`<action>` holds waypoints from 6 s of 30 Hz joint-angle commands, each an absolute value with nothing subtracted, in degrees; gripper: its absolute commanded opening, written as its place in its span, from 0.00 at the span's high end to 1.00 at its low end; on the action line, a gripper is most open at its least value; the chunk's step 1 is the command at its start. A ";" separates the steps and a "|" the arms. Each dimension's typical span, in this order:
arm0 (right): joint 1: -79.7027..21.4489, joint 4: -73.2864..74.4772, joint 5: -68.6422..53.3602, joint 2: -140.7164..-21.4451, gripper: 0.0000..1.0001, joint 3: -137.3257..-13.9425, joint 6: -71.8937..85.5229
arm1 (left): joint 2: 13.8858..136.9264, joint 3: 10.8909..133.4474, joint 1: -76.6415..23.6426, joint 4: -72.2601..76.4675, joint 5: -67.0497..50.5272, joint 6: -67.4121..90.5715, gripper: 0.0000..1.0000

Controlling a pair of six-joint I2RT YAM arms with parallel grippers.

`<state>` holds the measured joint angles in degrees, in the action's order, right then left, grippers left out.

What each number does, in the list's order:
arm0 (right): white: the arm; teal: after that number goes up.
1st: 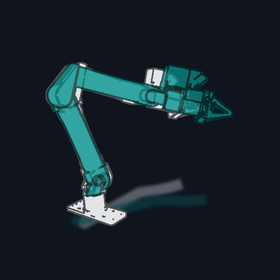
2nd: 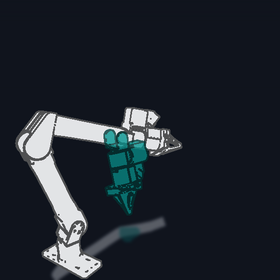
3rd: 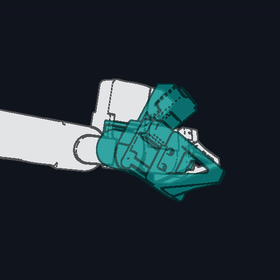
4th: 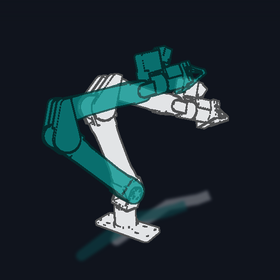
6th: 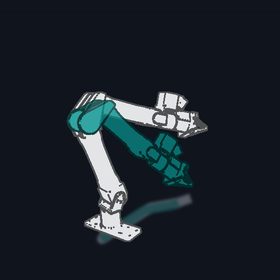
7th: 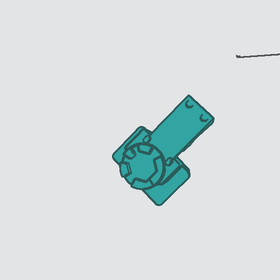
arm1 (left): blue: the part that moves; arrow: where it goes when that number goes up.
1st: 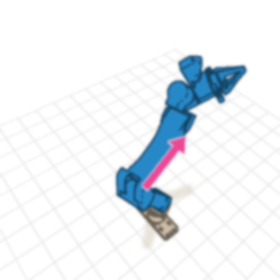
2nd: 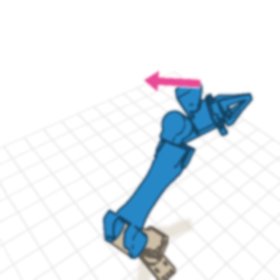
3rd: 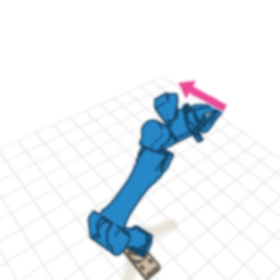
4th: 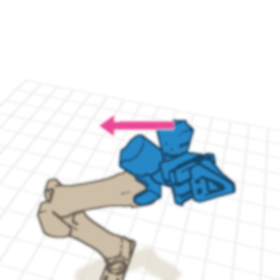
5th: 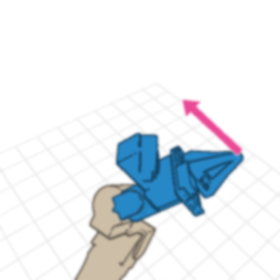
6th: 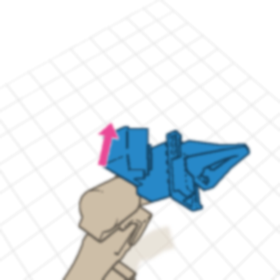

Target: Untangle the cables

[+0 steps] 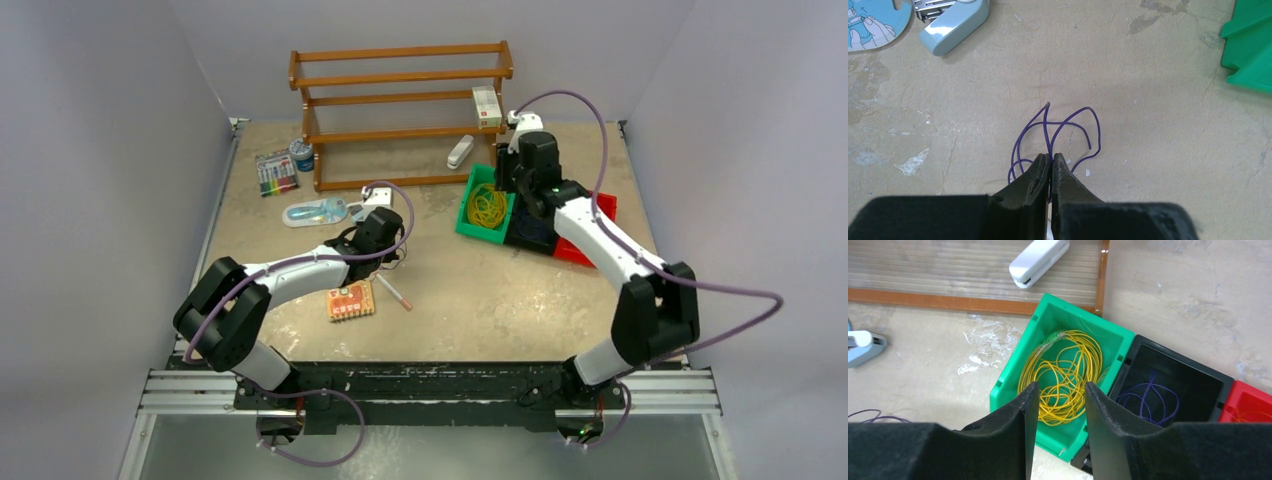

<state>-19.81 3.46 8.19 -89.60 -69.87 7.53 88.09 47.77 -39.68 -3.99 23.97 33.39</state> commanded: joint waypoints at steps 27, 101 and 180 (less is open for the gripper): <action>-19.60 -32.87 -8.77 -57.70 0.54 -37.76 11.24 | 77.54 52.36 -39.64 -3.41 14.89 28.99 1.00; -30.02 -37.50 -16.54 -90.37 1.00 -44.11 15.03 | 76.82 48.78 -39.42 0.15 16.24 31.32 1.00; -6.56 -10.11 13.57 -81.86 1.00 -53.79 11.39 | 79.90 53.96 -38.66 -5.45 16.81 29.64 0.62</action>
<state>-7.44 -7.77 11.88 -80.53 -54.00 9.74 79.83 51.55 -38.96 -5.74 15.90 30.37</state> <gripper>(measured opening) 0.008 0.376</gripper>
